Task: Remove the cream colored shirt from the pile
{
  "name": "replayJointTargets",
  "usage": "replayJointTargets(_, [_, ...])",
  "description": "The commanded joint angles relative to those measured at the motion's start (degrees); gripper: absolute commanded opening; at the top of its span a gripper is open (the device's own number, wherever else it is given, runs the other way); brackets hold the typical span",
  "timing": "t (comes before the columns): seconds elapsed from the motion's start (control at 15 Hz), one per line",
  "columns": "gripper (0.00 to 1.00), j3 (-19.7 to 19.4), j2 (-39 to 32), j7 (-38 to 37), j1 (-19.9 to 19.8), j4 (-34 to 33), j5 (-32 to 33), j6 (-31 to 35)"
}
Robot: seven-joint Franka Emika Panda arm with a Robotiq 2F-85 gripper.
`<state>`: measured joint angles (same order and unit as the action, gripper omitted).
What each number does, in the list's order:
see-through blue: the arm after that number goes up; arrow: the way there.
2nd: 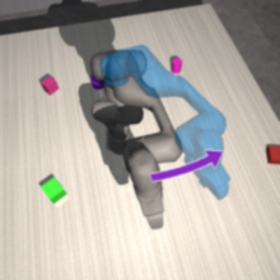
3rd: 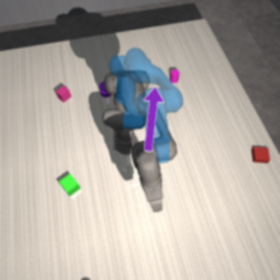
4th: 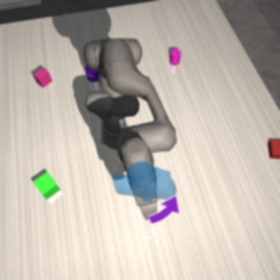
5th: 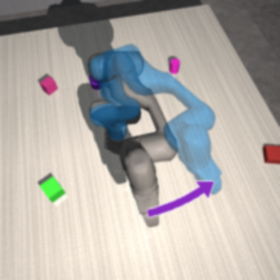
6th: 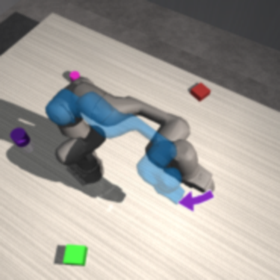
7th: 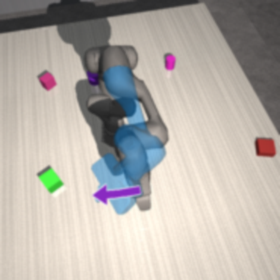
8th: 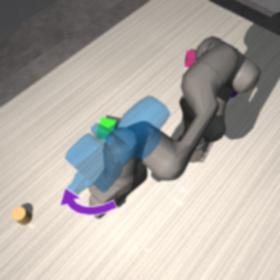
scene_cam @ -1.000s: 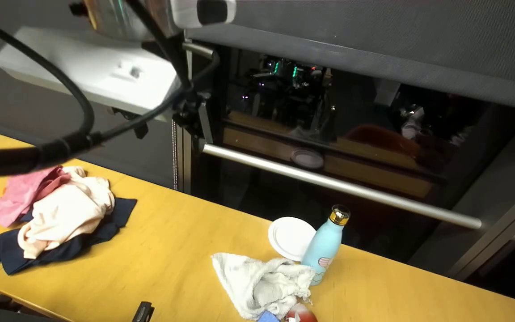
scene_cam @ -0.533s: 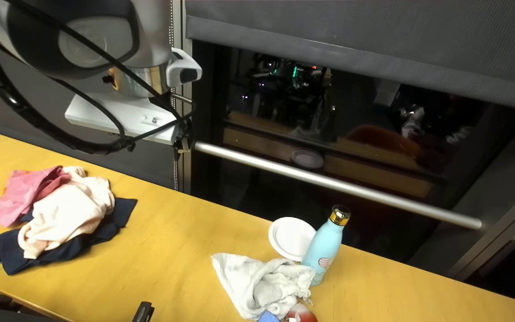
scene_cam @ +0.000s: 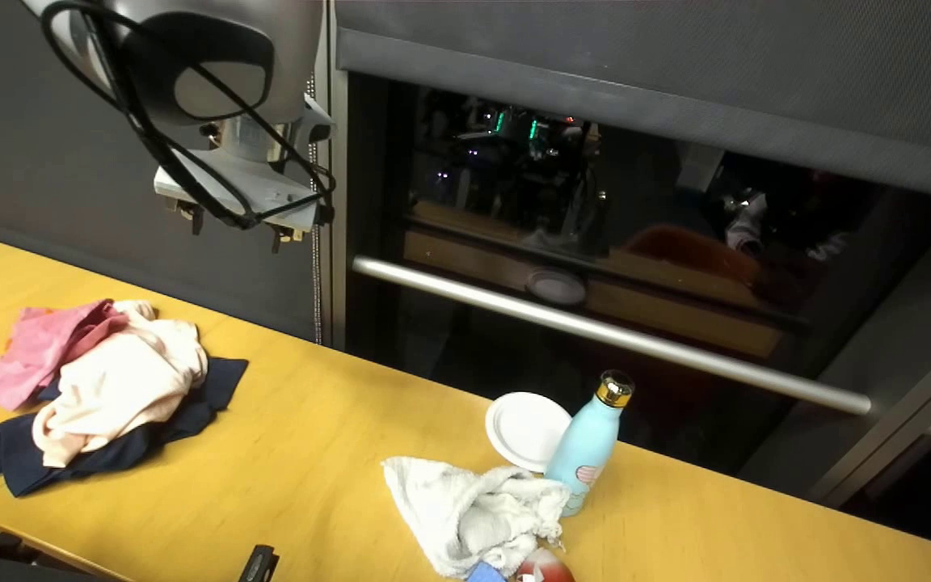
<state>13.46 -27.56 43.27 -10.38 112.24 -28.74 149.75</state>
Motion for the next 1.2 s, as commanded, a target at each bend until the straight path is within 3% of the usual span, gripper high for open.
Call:
replayJointTargets(0.0, [1.00,3.78,-4.72,7.41,-6.40,-8.53,-3.53,-13.40])
replayJointTargets(0.07, [1.00,3.71,-4.65,6.92,-7.73,-9.49,-2.83,-18.36])
replayJointTargets(0.13, [1.00,1.25,-2.71,5.02,-3.94,-5.64,-2.58,-11.76])
replayJointTargets(0.27, [1.00,0.76,-3.61,5.93,-5.20,-7.95,-2.85,-16.71])
replayJointTargets(0.53, [1.00,1.12,-3.74,8.82,-6.58,-7.91,-3.99,-16.84])
replayJointTargets(0.67, [1.00,1.73,-9.17,12.02,-5.47,-11.45,-5.54,-12.76])
replayJointTargets(1.13, [1.00,5.14,-29.85,14.06,-1.46,-33.45,-3.83,-18.48])
